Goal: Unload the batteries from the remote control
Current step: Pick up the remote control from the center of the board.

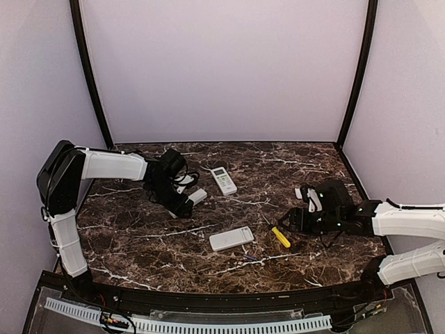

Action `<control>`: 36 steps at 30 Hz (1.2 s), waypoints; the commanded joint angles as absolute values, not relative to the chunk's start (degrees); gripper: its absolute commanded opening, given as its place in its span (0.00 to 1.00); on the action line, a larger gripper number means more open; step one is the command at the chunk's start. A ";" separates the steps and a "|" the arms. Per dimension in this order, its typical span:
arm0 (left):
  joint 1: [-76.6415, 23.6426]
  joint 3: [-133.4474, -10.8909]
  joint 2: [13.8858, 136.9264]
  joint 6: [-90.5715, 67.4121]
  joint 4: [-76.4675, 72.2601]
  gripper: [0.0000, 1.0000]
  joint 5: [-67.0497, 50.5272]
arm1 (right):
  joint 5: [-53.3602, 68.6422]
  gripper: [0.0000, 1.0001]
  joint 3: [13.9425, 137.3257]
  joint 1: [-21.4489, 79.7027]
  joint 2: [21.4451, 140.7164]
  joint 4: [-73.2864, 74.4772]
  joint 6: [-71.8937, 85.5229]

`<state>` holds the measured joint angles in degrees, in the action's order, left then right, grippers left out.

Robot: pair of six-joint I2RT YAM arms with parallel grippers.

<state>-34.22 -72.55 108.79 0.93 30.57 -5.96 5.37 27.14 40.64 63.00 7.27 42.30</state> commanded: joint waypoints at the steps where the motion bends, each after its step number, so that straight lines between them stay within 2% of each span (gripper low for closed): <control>1: -35.73 -73.83 109.75 2.19 32.99 0.79 -3.22 | 5.15 0.79 29.43 41.03 63.59 6.03 42.06; 8: -36.21 -74.33 110.91 1.93 33.90 0.75 1.40 | 5.19 0.79 28.69 41.02 62.64 6.07 42.61; 15: -36.29 -74.68 111.36 1.53 34.25 0.55 3.32 | 4.50 0.79 27.88 41.02 60.80 7.28 42.99; 24: -37.10 -74.57 111.36 2.05 34.17 0.39 3.57 | 3.52 0.81 28.48 41.04 59.54 9.05 42.98; 36: -37.96 -72.71 107.97 2.22 31.40 0.26 4.84 | 3.86 0.80 30.77 40.99 58.29 11.38 42.43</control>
<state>-37.28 -73.89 111.00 1.61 31.90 4.14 3.66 28.47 40.64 59.99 10.83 42.52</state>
